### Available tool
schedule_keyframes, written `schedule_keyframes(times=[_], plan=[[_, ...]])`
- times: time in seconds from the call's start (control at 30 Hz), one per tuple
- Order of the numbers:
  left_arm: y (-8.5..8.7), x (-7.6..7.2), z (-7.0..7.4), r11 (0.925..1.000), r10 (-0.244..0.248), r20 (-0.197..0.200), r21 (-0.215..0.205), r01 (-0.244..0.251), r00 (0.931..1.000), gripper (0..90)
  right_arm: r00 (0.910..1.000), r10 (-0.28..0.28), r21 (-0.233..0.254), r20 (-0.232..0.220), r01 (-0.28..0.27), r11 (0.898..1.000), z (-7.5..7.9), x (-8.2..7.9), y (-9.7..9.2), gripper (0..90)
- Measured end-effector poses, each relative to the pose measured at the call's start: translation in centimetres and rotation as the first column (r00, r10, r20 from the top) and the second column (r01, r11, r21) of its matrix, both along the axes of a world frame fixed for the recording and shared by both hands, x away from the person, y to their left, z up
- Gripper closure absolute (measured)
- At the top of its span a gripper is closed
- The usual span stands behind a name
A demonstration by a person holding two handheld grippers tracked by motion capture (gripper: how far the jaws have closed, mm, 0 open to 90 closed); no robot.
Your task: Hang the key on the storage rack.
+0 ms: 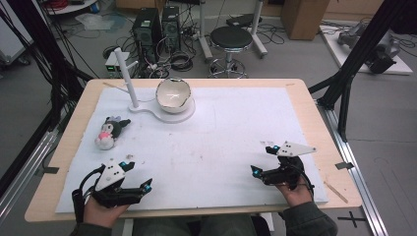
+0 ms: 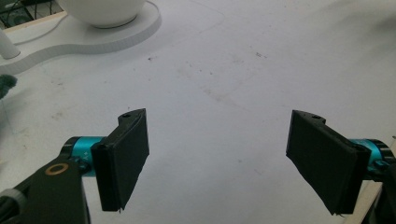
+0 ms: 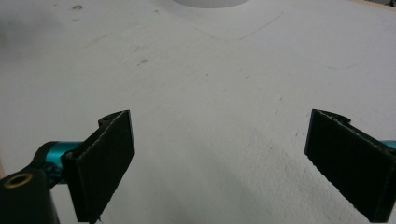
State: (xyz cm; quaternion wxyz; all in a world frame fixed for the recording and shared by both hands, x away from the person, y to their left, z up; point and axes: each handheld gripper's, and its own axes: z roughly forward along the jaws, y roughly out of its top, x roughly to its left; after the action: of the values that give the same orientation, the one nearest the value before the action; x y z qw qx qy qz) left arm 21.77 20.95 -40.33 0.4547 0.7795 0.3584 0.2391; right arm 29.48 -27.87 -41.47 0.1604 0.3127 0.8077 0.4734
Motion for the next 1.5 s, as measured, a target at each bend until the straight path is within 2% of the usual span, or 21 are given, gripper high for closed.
schedule_keyframes(times=[0.87,1.5], plan=[[-0.13,-0.05,0.23,0.9995,-0.01,0.008,-0.029,0.01,0.9999,21.4,0.9999,-0.009,-0.006,0.007,0.009,1.0,0.13,-0.48,-0.07,7.4],[-0.52,0.34,0.52,0.9994,-0.025,0.006,-0.025,0.026,0.9997,21.7,1.0,-0.008,-0.007,0.005,0.008,1.0,0.18,-0.76,-0.2,7.4]])
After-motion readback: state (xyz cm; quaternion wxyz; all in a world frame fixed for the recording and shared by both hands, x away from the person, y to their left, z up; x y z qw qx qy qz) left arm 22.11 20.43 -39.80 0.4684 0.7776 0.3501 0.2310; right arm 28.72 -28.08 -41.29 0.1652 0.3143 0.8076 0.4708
